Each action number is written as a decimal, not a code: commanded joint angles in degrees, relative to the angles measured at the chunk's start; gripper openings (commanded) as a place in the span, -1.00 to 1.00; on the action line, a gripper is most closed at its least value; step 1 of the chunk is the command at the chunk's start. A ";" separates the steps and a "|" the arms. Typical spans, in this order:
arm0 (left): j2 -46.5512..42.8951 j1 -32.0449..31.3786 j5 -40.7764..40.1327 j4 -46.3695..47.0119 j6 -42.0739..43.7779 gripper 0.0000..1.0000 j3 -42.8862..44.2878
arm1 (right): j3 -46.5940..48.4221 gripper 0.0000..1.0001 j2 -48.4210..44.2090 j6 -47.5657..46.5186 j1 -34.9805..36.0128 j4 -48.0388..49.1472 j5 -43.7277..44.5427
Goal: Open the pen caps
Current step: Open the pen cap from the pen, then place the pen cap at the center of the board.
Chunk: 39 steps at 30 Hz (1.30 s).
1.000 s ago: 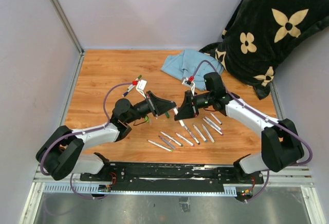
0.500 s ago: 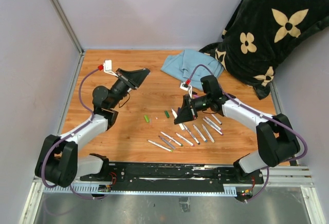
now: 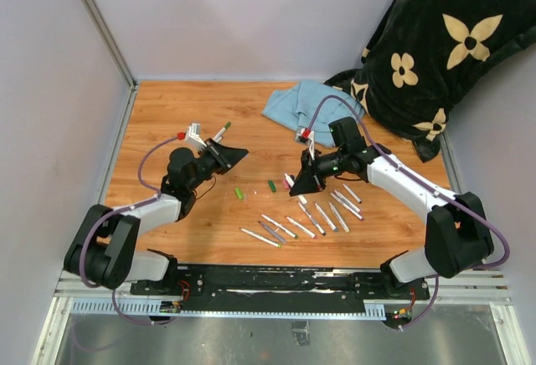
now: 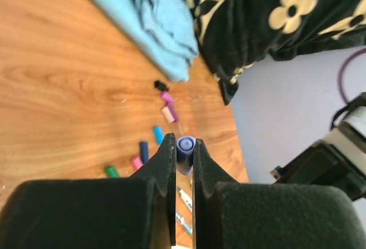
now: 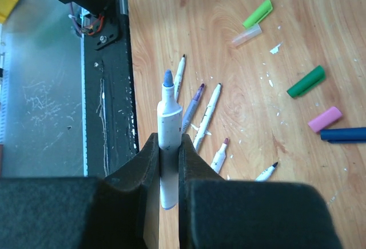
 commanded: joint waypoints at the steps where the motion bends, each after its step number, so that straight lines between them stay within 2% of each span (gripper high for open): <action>1: 5.84 -1.29 1.61 -0.75 -1.70 -0.99 2.38 | 1.60 -0.94 -0.69 -4.03 -1.63 -3.58 3.29; 5: 10.11 -3.19 -0.98 -2.62 -1.61 -0.99 4.52 | 1.99 -0.94 -0.35 -5.53 -2.22 -4.59 4.72; 13: 16.78 -6.80 -12.76 -16.02 -2.57 -0.99 11.67 | 3.54 -0.94 2.88 -6.84 -2.64 -6.24 7.34; 19: 23.35 -8.61 -18.33 -23.47 -5.49 -0.99 19.84 | 8.90 -0.95 8.86 -6.64 -2.40 -9.47 13.58; 24: 28.33 -8.72 -18.85 -25.53 -6.72 -0.99 25.72 | 17.44 -0.93 16.63 -7.04 -0.84 -12.13 20.92; 33: 38.15 -8.32 -25.74 -39.68 -3.87 -0.99 43.50 | 40.69 -0.89 37.08 -7.57 0.34 -20.99 29.84; 39: 43.40 -7.78 -26.08 -44.03 -4.88 -0.98 49.66 | 50.13 -0.86 45.72 -6.86 0.37 -23.56 35.39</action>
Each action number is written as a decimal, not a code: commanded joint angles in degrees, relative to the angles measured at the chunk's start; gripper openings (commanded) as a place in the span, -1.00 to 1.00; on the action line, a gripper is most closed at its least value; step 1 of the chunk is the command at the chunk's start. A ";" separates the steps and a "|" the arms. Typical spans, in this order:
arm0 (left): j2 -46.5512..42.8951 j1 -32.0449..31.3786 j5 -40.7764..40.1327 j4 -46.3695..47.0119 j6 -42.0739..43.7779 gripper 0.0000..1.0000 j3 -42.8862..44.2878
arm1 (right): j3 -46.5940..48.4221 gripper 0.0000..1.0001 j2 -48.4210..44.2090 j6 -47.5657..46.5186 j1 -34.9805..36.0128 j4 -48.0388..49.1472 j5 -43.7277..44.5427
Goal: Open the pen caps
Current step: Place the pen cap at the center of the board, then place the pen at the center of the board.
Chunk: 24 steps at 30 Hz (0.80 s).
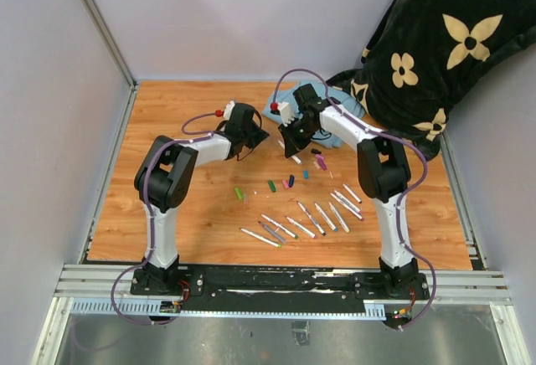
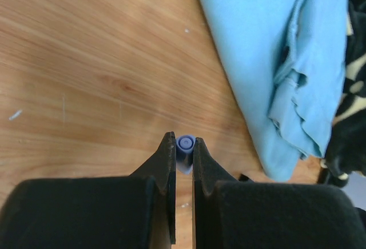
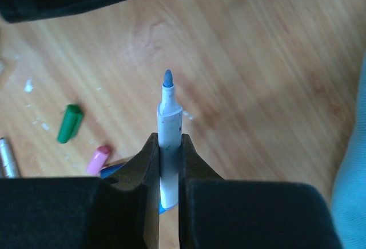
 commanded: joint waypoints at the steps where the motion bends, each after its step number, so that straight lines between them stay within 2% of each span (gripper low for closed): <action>1: 3.29 0.58 -2.52 -5.97 -0.09 -0.96 3.42 | 5.80 -0.86 4.58 0.22 1.14 -4.63 5.62; 7: 5.22 1.58 -2.03 -7.38 -0.54 -0.80 5.09 | 9.94 -0.81 9.01 1.29 1.14 -5.05 6.21; 10: 5.64 1.63 -1.38 -7.70 -0.58 -0.59 5.28 | 11.16 -0.78 10.40 1.33 1.25 -5.18 7.03; 13: 5.52 1.61 -0.95 -7.74 -0.59 -0.42 4.82 | 11.59 -0.68 10.99 1.31 1.40 -5.22 7.47; 16: 4.92 1.67 -0.95 -7.74 -0.31 -0.39 4.44 | 11.20 -0.59 11.09 1.28 1.33 -5.21 6.58; 18: 4.50 1.70 -1.01 -7.99 -0.19 -0.30 4.47 | 10.48 -0.53 10.88 1.43 1.35 -5.20 5.31; 24: 1.12 1.67 -2.06 -9.02 1.71 -0.27 4.06 | 8.50 -0.37 7.66 1.30 1.02 -5.12 4.47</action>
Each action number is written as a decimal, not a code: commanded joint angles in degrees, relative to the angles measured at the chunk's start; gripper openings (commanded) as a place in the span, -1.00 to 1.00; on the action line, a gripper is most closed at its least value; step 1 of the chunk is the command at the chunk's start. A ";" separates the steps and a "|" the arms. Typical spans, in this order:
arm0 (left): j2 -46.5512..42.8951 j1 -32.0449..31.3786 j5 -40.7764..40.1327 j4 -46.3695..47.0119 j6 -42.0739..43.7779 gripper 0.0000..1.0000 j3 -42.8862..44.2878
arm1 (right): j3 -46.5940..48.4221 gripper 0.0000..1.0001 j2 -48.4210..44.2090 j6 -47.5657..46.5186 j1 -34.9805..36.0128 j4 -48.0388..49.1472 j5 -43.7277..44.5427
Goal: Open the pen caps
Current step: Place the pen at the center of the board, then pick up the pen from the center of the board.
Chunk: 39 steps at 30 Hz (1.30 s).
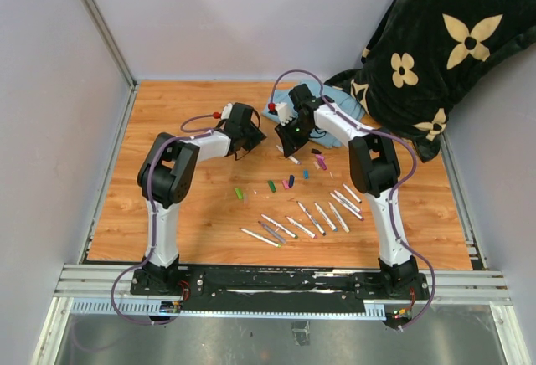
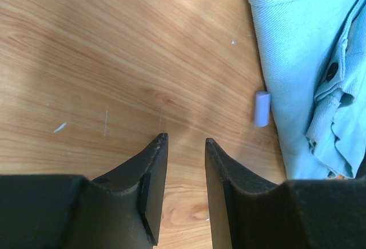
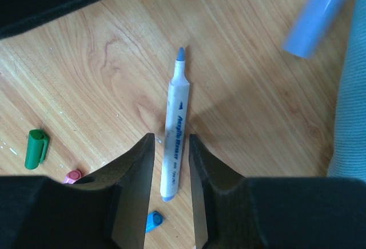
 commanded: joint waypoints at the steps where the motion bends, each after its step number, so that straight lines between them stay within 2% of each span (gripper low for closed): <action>1: -4.26 0.10 -1.66 -2.87 2.59 -0.27 -0.49 | -1.84 -0.36 -2.50 0.06 0.81 -1.46 -0.70; 5: -10.71 0.10 -2.73 -2.34 6.31 -0.27 -3.37 | -3.34 -0.32 -6.69 -0.32 -0.13 -1.49 -1.51; 9: -18.52 0.33 -4.84 -1.55 13.81 -0.27 -8.01 | -5.80 -0.24 -12.90 -1.16 -2.12 -1.29 -4.44; 14: -29.73 2.46 -1.83 1.65 30.41 -0.23 -16.64 | -11.81 -0.22 -24.50 -2.86 -4.25 0.12 -12.01; 17: -36.42 3.51 -1.57 2.63 40.93 -0.13 -22.68 | -17.09 -0.20 -31.63 -4.25 -4.27 0.64 -16.58; 22: -45.32 3.74 -5.93 4.54 49.29 0.38 -31.22 | -26.36 -0.08 -44.97 -7.56 -4.48 3.18 -21.91; 26: -46.31 3.83 -11.84 3.38 52.12 0.54 -32.35 | -36.62 0.10 -56.07 -8.31 -4.98 9.96 -25.48; 31: -42.93 4.11 -17.02 1.04 54.26 0.68 -30.12 | -52.12 0.43 -67.11 -9.45 -5.44 22.34 -30.60; 34: -40.27 4.87 -17.00 -0.27 54.25 0.82 -28.46 | -57.74 0.46 -69.96 -9.58 -6.19 26.90 -33.17; 37: -38.09 6.30 -14.53 -0.84 53.66 0.97 -27.24 | -57.55 0.45 -68.98 -8.46 -6.99 26.62 -35.19; 39: -36.30 7.80 -11.43 -1.60 52.83 0.98 -26.27 | -57.28 0.46 -68.34 -8.36 -7.08 25.97 -35.81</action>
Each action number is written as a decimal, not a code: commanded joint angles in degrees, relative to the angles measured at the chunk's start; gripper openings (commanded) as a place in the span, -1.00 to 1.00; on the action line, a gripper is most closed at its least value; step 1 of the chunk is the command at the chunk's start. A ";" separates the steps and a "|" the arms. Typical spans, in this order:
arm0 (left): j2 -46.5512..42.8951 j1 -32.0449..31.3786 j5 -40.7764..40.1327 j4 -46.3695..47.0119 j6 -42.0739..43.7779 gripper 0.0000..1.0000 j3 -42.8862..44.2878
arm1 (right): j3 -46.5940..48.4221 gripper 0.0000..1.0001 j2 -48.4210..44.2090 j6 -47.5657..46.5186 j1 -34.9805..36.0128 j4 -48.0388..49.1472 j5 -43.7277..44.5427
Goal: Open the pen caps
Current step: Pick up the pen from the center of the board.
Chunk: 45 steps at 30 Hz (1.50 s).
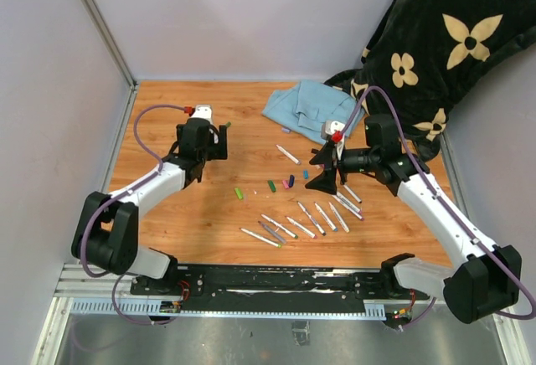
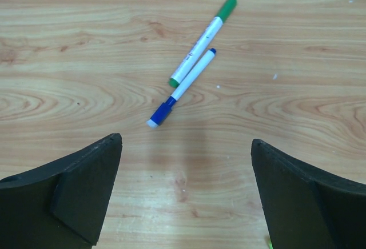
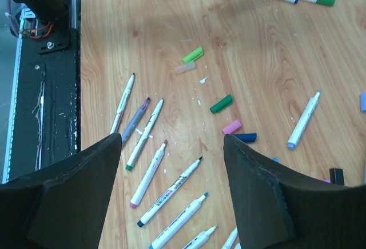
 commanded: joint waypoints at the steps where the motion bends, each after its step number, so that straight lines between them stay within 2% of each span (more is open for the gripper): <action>1: 3.41 3.36 4.21 -1.76 -0.23 0.98 3.42 | 0.37 0.46 0.60 -0.31 -1.39 4.23 -4.75; 6: 8.25 6.84 8.94 -3.99 -1.06 0.96 6.76 | 1.18 0.46 1.32 -0.95 -1.43 2.47 -5.44; 15: 16.40 10.04 11.27 -8.01 -0.02 0.83 15.76 | 1.92 0.46 1.96 -1.61 -1.39 0.95 -5.48; 17: 18.55 10.80 12.57 -9.10 0.34 0.70 18.38 | 2.12 0.46 2.17 -1.64 -1.42 0.56 -5.54; 19: 21.09 11.48 14.45 -10.92 1.23 0.39 21.95 | 2.15 0.46 2.21 -1.68 -1.44 0.52 -5.56; 21: 23.68 11.85 15.31 -13.84 2.02 0.17 25.18 | 2.09 0.46 2.16 -1.72 -1.44 0.52 -5.48; 23: 25.58 11.90 16.52 -15.26 2.71 0.00 27.69 | 2.19 0.46 2.16 -1.72 -1.42 0.57 -5.53; 27: 29.34 11.99 19.99 -17.95 4.47 -0.19 33.05 | 2.13 0.46 2.25 -1.80 -1.44 0.43 -5.52; 34: 36.96 11.99 25.23 -23.33 7.39 -0.16 41.67 | 2.17 0.46 2.42 -1.89 -1.44 0.27 -5.55; 39: 40.89 11.91 25.90 -26.52 8.80 -0.16 46.34 | 2.13 0.46 2.66 -1.89 -1.43 0.26 -5.61; 45: 44.02 11.92 26.21 -28.50 8.89 -0.28 49.75 | 2.45 0.46 3.36 -2.15 -1.46 -0.33 -5.68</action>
